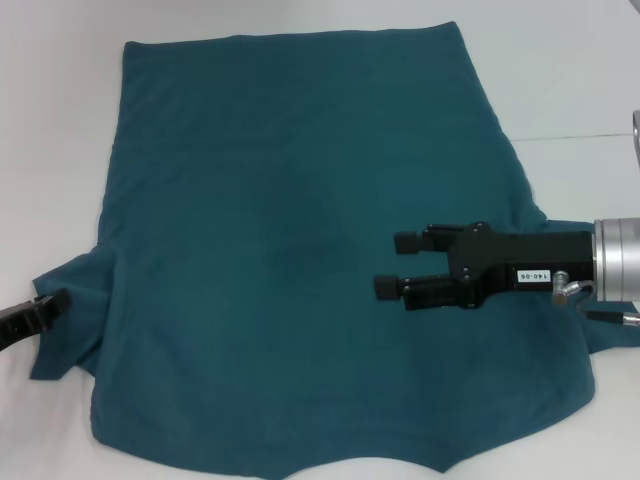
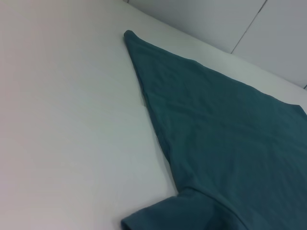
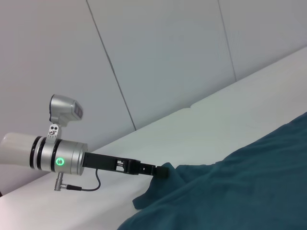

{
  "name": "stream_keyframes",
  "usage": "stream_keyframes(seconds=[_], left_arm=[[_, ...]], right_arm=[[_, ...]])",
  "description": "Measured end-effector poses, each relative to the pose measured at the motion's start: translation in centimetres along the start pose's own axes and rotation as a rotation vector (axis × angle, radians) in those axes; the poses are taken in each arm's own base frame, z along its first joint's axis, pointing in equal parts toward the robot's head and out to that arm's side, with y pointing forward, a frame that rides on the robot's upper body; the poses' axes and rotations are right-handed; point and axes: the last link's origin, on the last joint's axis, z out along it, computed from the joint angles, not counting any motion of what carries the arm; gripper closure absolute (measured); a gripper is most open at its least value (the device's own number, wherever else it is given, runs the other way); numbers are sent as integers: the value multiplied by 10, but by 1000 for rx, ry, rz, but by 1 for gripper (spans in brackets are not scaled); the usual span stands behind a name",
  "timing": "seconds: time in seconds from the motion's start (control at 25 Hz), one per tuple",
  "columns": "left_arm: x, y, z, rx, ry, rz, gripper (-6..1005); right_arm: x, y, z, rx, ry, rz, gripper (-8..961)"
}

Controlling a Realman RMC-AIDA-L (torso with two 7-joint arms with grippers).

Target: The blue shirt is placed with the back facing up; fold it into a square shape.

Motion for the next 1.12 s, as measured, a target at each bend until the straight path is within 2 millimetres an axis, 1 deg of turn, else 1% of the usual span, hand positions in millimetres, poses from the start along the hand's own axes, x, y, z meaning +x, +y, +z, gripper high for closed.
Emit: stream_keyframes(seconds=[0.04, 0.28, 0.76, 1.12], left_arm=[[0, 0, 0, 0, 0, 0, 781], [2, -2, -1, 7, 6, 4, 997], [21, -24, -13, 107, 53, 35, 996], [40, -21, -9, 101, 69, 75, 997]], right_arm=[[0, 0, 0, 0, -1, 0, 38], [0, -1, 1, 13, -8, 4, 38], [-3, 1, 8, 5, -70, 31, 38], [0, 2, 12, 0, -82, 58, 38]])
